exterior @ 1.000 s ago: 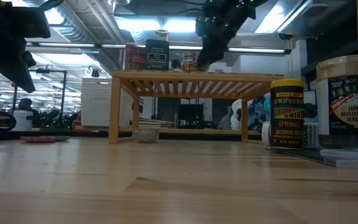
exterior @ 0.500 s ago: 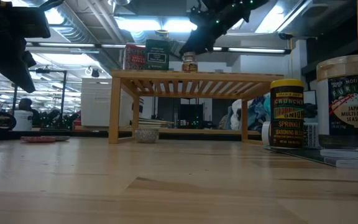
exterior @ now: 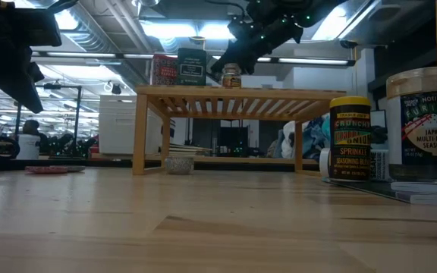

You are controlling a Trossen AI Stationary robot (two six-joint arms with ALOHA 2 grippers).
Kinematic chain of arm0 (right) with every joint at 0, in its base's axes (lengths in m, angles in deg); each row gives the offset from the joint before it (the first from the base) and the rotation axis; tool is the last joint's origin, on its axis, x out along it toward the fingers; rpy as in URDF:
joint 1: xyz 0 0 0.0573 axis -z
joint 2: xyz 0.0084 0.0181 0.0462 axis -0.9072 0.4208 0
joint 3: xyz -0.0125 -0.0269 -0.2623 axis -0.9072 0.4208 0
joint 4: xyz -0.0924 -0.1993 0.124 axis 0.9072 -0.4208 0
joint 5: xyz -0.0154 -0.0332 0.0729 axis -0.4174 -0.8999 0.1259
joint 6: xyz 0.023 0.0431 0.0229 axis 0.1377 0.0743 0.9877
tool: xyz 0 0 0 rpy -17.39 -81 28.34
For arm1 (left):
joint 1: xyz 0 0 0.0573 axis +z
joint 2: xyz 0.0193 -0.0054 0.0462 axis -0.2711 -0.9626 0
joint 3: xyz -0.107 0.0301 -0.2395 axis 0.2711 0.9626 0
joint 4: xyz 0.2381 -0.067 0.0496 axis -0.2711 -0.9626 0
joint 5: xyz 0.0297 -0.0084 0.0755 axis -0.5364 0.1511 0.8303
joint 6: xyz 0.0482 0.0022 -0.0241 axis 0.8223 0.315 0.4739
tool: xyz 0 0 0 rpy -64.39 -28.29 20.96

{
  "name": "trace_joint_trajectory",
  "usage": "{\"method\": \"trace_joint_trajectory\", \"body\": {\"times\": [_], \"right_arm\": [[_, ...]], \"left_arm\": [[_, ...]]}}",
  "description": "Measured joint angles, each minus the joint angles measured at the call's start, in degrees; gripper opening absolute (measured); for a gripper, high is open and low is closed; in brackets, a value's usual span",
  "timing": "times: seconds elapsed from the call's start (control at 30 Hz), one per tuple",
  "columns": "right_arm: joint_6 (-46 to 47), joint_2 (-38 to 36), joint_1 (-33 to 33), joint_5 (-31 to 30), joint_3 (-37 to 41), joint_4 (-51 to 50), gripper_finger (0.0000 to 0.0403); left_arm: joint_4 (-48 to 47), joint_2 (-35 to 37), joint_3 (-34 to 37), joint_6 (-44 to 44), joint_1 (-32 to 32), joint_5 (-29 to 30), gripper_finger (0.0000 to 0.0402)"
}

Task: Shelf spices
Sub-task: Put the green seasoning bottle on the shelf

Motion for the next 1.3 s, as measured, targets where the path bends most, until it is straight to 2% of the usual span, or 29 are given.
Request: {"method": "trace_joint_trajectory", "body": {"times": [0.17, 0.6, 0.8, 0.93, 1.07, 1.3], "right_arm": [[-0.1, -0.2, 0.1, 2.4, 0.0, 2.5, 0.0204], [0.3, -1.8, 0.0, 4.3, 0.0, 4.2, 0.0204], [-0.6, -6.1, 0.0, 5.3, 0.0, 1.2, 0.0204], [-2.5, -10.8, 0.1, 3.6, 0.5, -1.2, 0.0204], [-3.2, -17.0, 0.1, 1.7, 4.5, -0.4, 0.0204], [-1.9, -26.7, 0.1, -0.2, 19.1, 10.1, 0.0204]], "left_arm": [[0.0, 0.0, 0.0, 0.0, 0.0, 0.0, 0.0001], [0.0, 0.0, 0.0, 0.0, 0.0, 0.0, 0.0001], [0.0, 0.0, 0.0, 0.0, 0.0, 0.0, 0.0001], [0.0, 0.0, 0.0, 0.0, 0.0, 0.0, 0.0001], [0.0, 0.0, 0.0, 0.0, 0.0, 0.0, 0.0001], [0.0, 0.0, 0.0, 0.0, 0.0, 0.0, 0.0001]]}}
